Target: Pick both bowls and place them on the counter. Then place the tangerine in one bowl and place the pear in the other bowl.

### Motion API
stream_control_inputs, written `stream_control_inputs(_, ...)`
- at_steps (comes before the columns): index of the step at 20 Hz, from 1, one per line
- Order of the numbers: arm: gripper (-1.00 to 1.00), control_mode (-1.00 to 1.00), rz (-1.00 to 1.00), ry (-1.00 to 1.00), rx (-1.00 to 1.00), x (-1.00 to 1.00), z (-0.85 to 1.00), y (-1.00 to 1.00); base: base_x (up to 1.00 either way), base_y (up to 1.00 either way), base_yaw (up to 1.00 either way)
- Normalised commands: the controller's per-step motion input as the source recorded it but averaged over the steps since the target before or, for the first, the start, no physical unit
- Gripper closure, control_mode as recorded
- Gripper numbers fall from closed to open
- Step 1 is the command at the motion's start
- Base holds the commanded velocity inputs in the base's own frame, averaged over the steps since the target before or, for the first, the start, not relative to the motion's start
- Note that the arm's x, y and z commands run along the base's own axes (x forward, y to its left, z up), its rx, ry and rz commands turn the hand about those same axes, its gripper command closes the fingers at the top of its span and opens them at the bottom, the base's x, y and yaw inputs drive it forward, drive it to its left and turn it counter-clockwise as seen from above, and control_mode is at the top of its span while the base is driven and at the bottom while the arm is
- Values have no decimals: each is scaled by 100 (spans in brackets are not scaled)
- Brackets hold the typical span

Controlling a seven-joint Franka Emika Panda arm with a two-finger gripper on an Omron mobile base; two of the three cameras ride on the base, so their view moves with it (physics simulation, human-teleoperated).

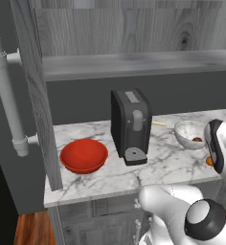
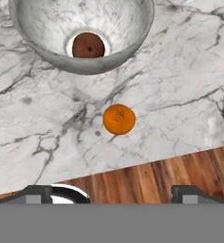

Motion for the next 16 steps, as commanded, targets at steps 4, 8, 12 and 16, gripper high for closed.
stream_control_inputs(4,-100,-100,8,2,0,27,-22,0,0,0,0)
stream_control_inputs(8,-100,-100,3,1,0,12,-16,-7,0,0,0)
stream_control_inputs(12,-100,-100,0,2,0,0,-16,-9,0,0,0)
stream_control_inputs(16,-100,-100,0,3,0,8,-25,-12,0,0,0)
